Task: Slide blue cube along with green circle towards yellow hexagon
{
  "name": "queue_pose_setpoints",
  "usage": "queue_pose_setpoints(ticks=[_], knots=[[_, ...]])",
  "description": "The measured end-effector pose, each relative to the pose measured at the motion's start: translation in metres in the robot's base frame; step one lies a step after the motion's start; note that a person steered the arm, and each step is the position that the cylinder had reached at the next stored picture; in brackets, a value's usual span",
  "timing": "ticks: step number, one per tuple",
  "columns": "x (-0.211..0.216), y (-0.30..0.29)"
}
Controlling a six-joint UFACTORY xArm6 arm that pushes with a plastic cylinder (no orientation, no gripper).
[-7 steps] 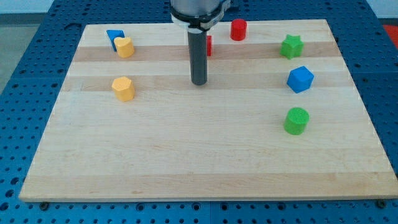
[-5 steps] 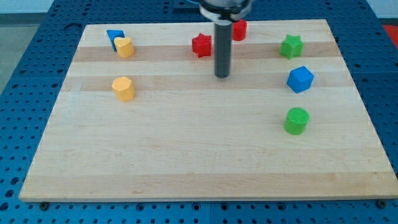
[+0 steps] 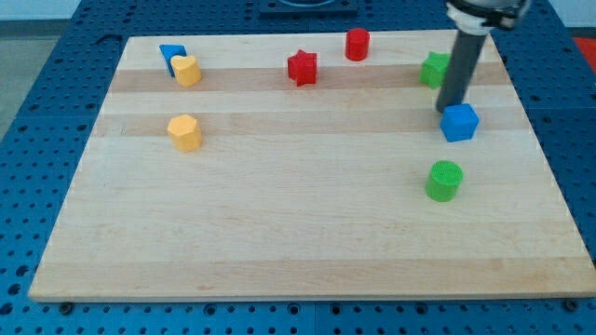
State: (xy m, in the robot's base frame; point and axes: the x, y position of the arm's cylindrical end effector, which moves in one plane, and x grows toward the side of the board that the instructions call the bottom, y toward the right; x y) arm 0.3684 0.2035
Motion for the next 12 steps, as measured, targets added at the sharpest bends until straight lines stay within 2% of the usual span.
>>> queue_pose_setpoints(ticks=[3,5,6,10,11,12], knots=[[0.065,0.003],[0.101,0.044],[0.124,0.027],[0.14,-0.122],[0.145,-0.198],[0.153,-0.241]])
